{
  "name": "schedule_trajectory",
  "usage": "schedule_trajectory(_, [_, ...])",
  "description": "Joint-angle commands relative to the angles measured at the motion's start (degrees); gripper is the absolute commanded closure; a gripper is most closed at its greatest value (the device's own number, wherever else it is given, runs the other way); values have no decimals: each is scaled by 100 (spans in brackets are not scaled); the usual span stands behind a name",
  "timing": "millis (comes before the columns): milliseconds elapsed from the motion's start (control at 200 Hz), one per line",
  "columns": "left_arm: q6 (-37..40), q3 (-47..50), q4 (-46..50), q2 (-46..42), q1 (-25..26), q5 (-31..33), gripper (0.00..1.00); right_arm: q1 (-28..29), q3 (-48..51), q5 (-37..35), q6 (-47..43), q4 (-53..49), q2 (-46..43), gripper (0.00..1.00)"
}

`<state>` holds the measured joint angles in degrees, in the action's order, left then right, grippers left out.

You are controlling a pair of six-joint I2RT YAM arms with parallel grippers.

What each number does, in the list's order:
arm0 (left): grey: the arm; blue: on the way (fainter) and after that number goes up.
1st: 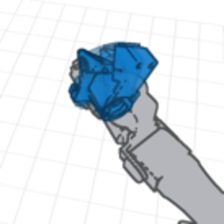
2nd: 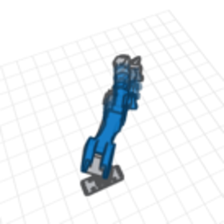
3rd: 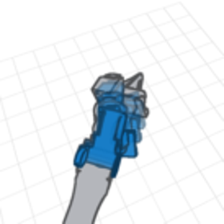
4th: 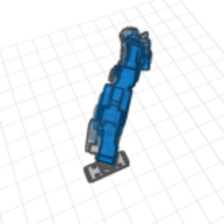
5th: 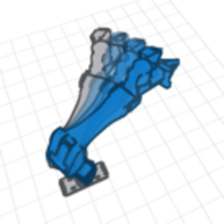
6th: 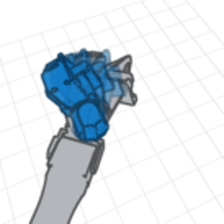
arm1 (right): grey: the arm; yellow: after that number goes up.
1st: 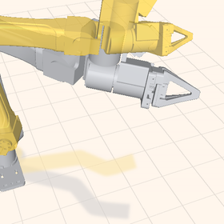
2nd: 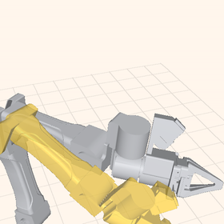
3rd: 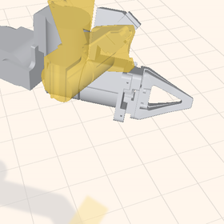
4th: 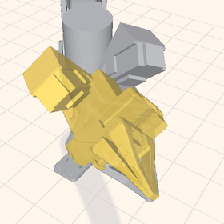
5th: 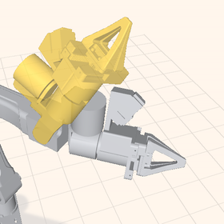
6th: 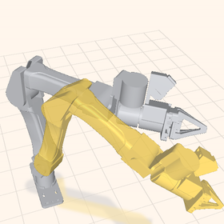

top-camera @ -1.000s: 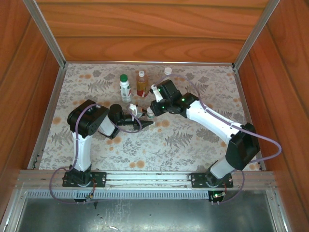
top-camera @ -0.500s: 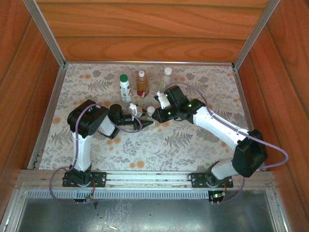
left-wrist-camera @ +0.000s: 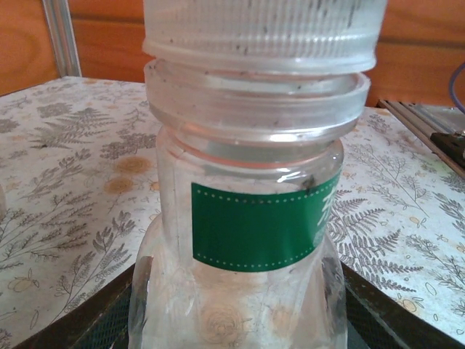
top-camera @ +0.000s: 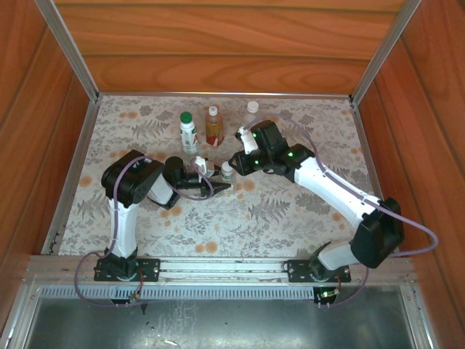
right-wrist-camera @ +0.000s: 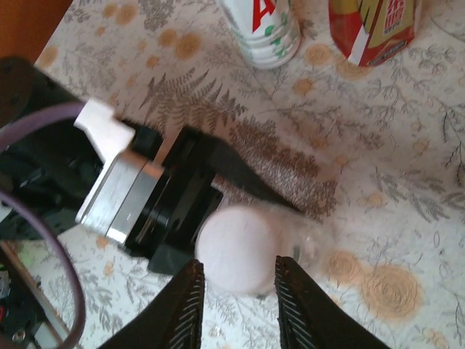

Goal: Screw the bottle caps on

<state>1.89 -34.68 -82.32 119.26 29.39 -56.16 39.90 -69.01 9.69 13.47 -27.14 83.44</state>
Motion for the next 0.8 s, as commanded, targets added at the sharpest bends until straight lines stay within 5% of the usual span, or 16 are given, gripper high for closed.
schedule_trajectory(0, [89, 90, 111, -26, 41, -273, 42, -122, -167, 263, -83, 42, 274, 70])
schedule_trajectory(235, [78, 115, 111, -49, 49, -151, 42, -167, -191, 990, -118, -266, 500, 74])
schedule_trajectory(480, [26, 119, 111, -63, 46, 86, 42, -153, 829, 1858, 123, 40, -143, 81])
schedule_trajectory(619, [80, 145, 111, -103, 43, 112, 42, -153, 995, 1641, 32, 37, -636, 81])
schedule_trajectory(699, [164, 210, 111, -183, 65, 105, 42, -154, 1030, 1304, -178, 106, -939, 75])
schedule_trajectory(794, [337, 331, 110, -350, 114, 140, 42, -158, 1066, 1045, -751, 152, -1232, 52])
